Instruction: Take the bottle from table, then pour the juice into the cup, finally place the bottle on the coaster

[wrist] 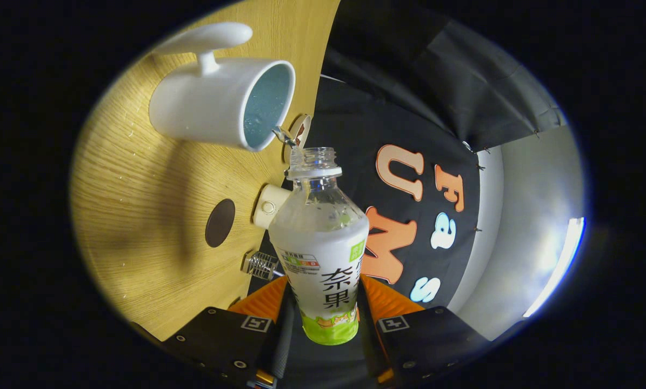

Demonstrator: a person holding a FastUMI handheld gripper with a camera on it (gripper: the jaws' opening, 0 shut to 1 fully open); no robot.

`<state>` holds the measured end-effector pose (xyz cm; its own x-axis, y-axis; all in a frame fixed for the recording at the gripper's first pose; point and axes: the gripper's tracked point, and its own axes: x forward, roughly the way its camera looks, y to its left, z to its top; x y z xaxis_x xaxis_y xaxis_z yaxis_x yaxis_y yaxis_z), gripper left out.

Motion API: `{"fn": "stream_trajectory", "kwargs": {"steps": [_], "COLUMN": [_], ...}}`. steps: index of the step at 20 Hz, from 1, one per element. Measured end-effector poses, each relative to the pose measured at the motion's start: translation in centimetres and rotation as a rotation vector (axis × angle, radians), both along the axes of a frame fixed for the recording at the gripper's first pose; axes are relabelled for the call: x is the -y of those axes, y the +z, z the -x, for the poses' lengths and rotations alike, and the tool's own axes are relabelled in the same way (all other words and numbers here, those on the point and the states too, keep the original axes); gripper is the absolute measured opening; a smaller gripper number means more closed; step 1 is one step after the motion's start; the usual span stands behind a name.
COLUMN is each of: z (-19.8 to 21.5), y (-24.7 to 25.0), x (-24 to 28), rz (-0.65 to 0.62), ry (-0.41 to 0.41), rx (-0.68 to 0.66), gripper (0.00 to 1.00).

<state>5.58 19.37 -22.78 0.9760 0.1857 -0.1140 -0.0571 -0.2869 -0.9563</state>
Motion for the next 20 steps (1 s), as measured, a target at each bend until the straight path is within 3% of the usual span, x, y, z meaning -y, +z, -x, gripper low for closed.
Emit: {"fn": "stream_trajectory", "kwargs": {"steps": [20], "z": [-0.1], "y": [1.6], "x": [-2.1], "rz": [0.113], "ry": [0.082], "rx": [0.038], "gripper": [0.57]}}
